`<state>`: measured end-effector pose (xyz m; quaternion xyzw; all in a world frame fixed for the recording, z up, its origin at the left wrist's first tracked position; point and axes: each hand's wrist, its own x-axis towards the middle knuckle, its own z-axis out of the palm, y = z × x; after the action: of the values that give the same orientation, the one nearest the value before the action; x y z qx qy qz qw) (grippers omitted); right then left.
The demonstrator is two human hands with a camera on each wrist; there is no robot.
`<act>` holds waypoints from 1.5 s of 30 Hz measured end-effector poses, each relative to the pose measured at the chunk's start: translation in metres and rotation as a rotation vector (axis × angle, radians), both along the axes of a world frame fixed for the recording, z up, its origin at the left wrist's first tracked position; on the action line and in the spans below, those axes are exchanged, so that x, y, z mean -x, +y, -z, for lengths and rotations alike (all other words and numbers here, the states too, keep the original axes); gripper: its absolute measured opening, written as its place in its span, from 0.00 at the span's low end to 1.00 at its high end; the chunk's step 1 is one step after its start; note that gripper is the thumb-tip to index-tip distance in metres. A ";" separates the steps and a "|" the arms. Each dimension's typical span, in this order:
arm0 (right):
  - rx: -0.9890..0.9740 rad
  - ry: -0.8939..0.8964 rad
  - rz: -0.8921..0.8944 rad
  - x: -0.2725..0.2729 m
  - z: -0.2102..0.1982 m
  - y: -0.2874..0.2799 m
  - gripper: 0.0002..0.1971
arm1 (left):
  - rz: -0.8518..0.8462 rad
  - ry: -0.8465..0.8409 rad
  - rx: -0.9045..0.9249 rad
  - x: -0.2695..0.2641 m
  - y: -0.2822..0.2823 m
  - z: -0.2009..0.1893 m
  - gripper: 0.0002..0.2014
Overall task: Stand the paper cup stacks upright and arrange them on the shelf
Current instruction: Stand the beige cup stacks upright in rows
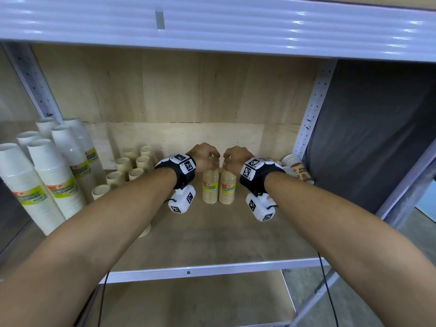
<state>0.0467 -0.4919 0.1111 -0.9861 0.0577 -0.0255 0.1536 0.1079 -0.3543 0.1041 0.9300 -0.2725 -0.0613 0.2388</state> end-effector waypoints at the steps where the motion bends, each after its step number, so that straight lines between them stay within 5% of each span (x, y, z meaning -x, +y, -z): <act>1: 0.005 0.008 -0.001 0.000 -0.001 0.000 0.16 | -0.006 -0.008 -0.008 -0.001 0.000 0.000 0.22; 13: -0.036 0.038 -0.003 0.008 -0.008 0.006 0.17 | 0.006 -0.004 -0.163 0.010 0.002 -0.022 0.18; 23: 0.085 0.211 -0.164 0.016 -0.027 0.038 0.23 | -0.074 0.178 -0.334 0.040 0.028 -0.054 0.15; 37: 0.051 0.246 -0.429 0.034 -0.045 0.120 0.23 | -0.251 0.238 -0.458 0.099 0.116 -0.083 0.20; 45: -0.018 0.192 -0.575 0.057 -0.046 0.176 0.14 | -0.420 0.233 -0.446 0.126 0.181 -0.079 0.19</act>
<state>-0.0100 -0.3155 0.1575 -0.9585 -0.2095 0.1129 0.1572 -0.0183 -0.1730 0.1836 0.9820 -0.0252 -0.1750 0.0662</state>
